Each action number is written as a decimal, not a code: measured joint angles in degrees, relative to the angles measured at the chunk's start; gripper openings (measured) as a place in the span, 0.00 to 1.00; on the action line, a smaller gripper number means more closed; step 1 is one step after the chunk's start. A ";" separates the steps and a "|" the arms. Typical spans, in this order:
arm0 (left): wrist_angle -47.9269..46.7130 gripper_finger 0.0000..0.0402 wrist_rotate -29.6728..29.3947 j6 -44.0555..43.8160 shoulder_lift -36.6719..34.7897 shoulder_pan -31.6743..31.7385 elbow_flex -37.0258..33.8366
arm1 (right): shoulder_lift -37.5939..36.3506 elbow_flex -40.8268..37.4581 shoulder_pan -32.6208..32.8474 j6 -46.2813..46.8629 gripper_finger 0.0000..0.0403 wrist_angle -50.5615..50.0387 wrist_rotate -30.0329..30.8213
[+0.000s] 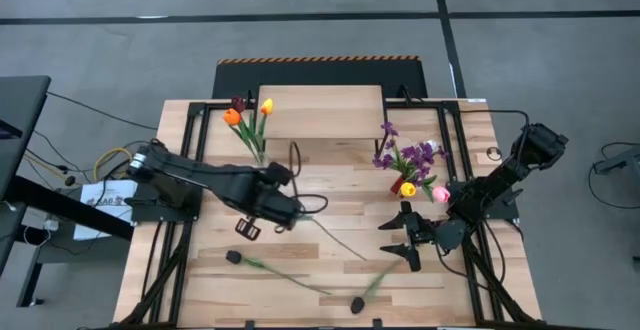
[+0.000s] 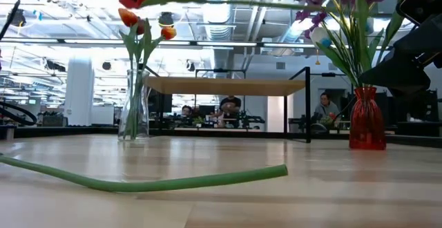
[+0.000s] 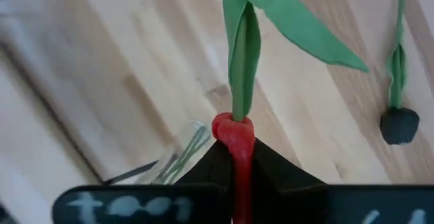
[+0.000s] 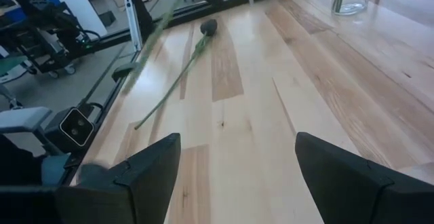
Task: Pick and place flowers into a vace then onto a shelf
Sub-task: Put the red flower into the transparent vase
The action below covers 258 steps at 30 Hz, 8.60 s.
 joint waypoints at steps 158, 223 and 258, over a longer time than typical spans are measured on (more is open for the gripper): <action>4.66 0.01 -43.95 91.65 -28.13 26.45 -3.17 | 0.00 0.00 -14.25 -3.56 0.71 1.42 2.75; 2.80 0.01 -43.86 87.81 -24.45 27.68 -3.08 | 0.01 -0.02 -14.25 -3.50 0.71 -0.52 2.73; 4.97 0.32 -22.87 54.87 -22.39 25.19 -3.15 | 0.01 -0.02 -14.25 -3.04 0.71 -1.53 2.73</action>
